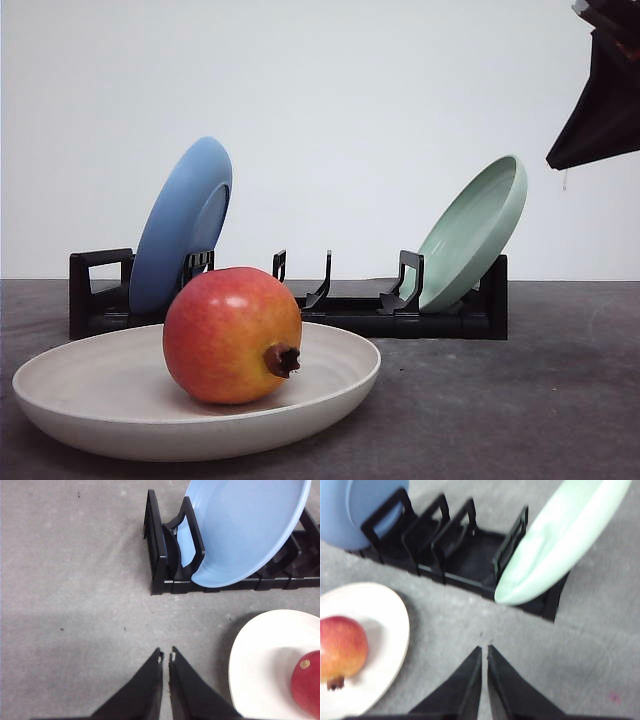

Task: Place pomegranate in white plate

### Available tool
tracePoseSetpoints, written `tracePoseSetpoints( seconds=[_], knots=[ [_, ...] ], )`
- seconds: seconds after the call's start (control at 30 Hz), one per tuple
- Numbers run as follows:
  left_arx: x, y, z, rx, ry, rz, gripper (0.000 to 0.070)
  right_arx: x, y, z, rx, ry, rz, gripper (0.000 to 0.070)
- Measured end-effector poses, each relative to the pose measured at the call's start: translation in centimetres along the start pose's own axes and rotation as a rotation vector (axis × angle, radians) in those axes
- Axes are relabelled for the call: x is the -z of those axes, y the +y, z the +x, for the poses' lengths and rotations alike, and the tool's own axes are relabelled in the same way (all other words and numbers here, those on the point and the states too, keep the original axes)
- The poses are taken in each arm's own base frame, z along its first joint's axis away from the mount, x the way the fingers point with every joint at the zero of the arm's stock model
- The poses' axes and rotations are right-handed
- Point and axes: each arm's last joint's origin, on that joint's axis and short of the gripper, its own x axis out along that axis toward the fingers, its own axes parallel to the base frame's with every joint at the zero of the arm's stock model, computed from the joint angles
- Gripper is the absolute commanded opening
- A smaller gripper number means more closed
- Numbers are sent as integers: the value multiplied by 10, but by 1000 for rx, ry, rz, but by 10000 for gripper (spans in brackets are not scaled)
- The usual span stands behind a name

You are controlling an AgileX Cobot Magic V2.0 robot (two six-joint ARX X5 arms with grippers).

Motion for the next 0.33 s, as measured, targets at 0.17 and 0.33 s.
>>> tracePoseSetpoints(
  seconds=[0.17, 0.33],
  knots=[
    [17, 7, -3, -32, -88, 7, 0, -2, 0, 0, -2, -20, -5, 17],
    [43, 16, 1, -71, -243, 0, 0, -5, 1, 0, -5, -51, -14, 17]
  ],
)
